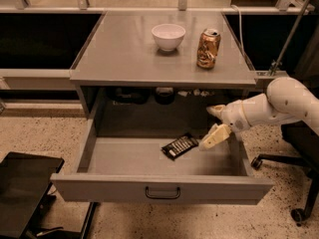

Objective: Pick rxbar chocolate from top drawer and place on counter

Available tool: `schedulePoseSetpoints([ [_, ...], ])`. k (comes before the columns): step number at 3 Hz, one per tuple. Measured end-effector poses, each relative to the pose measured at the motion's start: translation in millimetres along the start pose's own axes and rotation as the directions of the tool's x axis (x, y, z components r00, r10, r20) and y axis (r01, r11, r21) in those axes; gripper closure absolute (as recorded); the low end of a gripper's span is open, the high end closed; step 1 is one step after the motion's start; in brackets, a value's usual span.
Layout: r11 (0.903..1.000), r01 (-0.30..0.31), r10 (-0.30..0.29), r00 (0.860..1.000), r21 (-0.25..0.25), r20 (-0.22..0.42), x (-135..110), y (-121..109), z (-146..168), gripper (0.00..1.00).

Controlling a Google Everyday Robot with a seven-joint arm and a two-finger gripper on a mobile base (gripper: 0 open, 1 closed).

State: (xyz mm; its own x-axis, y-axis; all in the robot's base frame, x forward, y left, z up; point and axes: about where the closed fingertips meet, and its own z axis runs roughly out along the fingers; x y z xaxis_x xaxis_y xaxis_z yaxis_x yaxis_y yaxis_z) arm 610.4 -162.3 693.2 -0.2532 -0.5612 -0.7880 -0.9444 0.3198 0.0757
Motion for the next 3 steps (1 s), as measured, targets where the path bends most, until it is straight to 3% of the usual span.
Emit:
schedulePoseSetpoints([
  [2, 0.9996, 0.026, -0.026, 1.0, 0.01, -0.009, -10.0, 21.5, 12.0, 0.0],
  [3, 0.9999, -0.003, 0.003, 1.0, 0.015, 0.026, -29.3, 41.8, 29.4, 0.0],
])
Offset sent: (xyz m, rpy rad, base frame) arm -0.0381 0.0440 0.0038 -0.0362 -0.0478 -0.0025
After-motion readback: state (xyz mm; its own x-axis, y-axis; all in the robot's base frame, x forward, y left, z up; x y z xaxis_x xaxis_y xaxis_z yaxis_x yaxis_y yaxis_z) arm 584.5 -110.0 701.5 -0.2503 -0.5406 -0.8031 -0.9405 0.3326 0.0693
